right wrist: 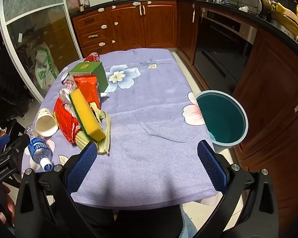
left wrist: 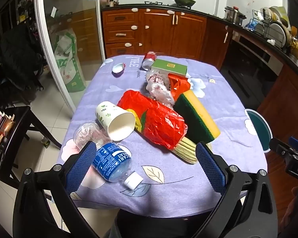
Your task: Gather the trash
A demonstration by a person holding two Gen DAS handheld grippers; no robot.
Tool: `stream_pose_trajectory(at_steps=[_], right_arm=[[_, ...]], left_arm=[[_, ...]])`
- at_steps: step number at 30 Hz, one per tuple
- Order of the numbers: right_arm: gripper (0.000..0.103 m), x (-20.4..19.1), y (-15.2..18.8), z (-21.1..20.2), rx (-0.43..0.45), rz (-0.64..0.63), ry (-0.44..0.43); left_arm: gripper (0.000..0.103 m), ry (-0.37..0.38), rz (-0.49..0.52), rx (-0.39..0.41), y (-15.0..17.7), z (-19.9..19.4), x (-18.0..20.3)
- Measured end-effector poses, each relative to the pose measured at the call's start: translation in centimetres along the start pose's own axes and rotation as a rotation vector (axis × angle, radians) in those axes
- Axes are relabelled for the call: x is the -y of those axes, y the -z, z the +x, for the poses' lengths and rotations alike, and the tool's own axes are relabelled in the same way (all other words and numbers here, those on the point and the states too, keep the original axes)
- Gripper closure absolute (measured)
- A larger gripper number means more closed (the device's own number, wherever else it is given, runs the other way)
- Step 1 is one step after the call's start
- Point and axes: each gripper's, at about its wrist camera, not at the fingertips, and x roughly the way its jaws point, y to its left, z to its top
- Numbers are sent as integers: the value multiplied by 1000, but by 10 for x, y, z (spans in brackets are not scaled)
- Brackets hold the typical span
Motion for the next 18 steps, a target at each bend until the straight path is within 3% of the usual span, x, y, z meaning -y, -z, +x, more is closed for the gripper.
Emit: stream_pose_trajectory(at_steps=[18], right_arm=[[6,3,-6,-8,11,16,-4]], left_arm=[[4,0,7,4,-5,-12,6]])
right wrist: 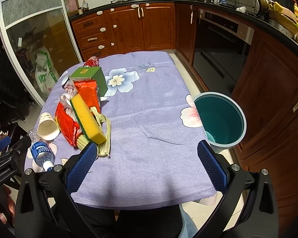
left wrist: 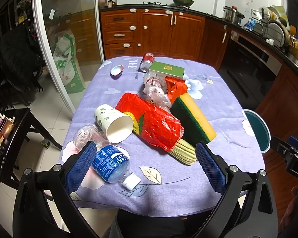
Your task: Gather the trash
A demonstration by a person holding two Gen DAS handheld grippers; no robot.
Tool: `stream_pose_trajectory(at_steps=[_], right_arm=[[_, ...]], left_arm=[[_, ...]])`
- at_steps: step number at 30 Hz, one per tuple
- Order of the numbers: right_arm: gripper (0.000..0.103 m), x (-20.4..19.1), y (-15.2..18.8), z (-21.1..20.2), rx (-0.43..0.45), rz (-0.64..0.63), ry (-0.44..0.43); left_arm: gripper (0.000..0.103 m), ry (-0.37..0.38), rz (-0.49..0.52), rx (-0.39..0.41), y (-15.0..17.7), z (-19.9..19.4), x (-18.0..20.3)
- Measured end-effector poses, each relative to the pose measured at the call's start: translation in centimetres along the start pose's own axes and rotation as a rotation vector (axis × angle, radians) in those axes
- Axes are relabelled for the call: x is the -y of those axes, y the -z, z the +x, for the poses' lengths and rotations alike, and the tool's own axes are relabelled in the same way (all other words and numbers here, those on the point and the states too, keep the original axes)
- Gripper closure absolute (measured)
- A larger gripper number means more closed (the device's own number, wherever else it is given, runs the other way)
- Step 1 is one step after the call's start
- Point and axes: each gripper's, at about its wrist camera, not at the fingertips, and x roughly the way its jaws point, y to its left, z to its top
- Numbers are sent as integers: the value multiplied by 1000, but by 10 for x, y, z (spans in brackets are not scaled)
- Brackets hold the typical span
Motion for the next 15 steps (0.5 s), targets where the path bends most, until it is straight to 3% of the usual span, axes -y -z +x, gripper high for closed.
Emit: stream_pose_trajectory(at_steps=[15], right_arm=[[6,5,-5,-6,10,11,-2]], left_arm=[[4,1,-6,4,-3,-3,-1]])
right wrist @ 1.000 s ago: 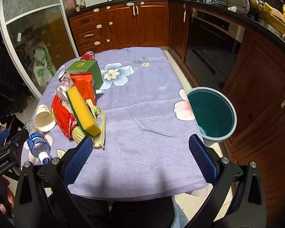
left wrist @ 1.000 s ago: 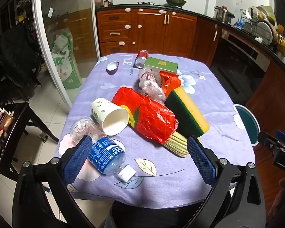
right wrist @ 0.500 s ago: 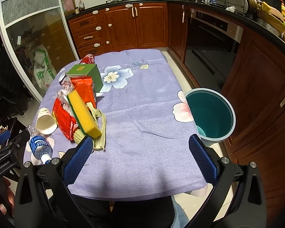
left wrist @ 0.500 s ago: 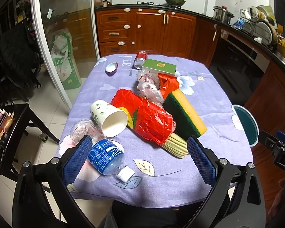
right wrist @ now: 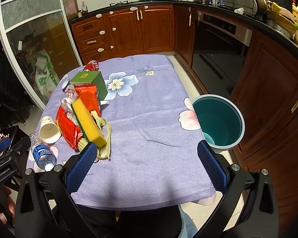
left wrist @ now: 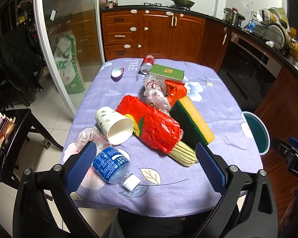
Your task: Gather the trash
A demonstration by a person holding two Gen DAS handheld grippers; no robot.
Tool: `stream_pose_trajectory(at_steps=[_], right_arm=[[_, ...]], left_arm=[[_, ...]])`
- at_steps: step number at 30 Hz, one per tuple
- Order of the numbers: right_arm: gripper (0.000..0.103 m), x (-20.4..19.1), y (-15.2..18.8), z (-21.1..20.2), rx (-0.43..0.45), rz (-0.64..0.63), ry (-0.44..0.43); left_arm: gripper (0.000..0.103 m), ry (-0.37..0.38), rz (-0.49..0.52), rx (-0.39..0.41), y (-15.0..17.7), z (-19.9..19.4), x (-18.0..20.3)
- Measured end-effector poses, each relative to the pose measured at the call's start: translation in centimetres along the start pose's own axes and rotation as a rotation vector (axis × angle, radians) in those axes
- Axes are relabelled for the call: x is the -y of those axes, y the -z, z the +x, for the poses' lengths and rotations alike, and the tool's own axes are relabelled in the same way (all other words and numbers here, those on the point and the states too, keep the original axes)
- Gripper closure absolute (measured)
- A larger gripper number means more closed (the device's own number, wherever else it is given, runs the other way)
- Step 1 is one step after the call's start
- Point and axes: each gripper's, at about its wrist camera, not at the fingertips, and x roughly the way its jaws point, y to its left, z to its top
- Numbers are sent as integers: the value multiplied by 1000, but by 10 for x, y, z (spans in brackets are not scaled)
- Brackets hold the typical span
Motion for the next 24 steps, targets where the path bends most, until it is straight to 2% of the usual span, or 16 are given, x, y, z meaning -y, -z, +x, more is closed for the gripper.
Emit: stream_pose_trajectory(at_steps=[24], right_arm=[[6,-1,9,17,-52,6,-9]], left_arm=[[4,-3,-18,-45,5,9,-3]])
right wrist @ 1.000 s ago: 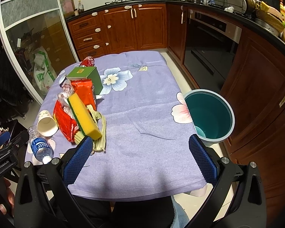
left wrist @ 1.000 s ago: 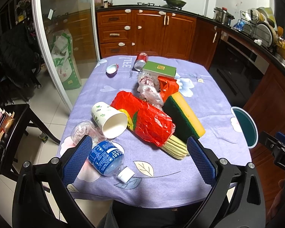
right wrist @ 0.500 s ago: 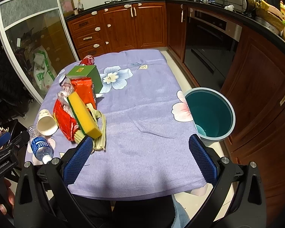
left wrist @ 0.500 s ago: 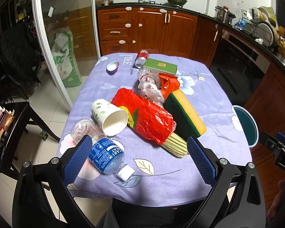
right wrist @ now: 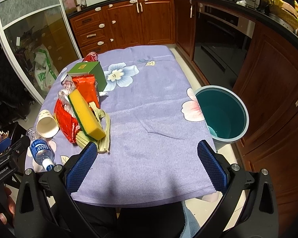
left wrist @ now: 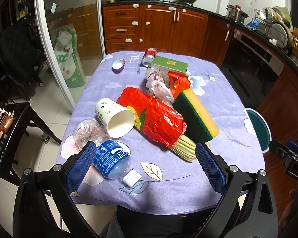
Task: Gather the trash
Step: 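Grasp the blue-labelled water bottle with the left tool while the right tool grasps the yellow sponge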
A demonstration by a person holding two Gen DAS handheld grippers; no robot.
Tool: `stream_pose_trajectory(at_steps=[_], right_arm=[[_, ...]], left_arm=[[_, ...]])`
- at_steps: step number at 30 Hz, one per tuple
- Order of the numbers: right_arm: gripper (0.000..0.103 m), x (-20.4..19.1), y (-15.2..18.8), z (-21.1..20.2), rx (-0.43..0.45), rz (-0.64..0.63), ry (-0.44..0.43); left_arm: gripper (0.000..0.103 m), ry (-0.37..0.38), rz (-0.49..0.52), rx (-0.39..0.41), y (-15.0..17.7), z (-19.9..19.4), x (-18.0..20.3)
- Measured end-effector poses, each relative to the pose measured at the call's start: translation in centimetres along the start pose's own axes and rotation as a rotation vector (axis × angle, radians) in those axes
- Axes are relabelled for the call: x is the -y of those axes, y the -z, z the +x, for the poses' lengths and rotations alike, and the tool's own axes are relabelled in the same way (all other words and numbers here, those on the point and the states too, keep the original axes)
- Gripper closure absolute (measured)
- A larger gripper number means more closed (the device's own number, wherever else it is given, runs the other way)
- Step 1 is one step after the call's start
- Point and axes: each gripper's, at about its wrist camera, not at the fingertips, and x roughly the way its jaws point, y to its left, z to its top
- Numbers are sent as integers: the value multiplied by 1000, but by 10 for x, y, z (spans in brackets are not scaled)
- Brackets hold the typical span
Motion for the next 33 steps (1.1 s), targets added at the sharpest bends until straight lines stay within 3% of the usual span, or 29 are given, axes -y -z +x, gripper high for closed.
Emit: stream_pose_trajectory(at_steps=[13,20,32,33], right_arm=[[6,-4,0,7,-14,-17,-1],[6,-6,-4,20,-33,-24,-35],[11,-56,-31,64,-108,-171,-132],[14,-65,-34,68,-113,-193,-142]], left_arm=[[4,-20,-41,-10,0,7,-17],[4,-12,-228,-134,-1,46,-71],[4,-32,-365,-321,17,116,-100],[11,-30,-367,-323,18,119,-102]])
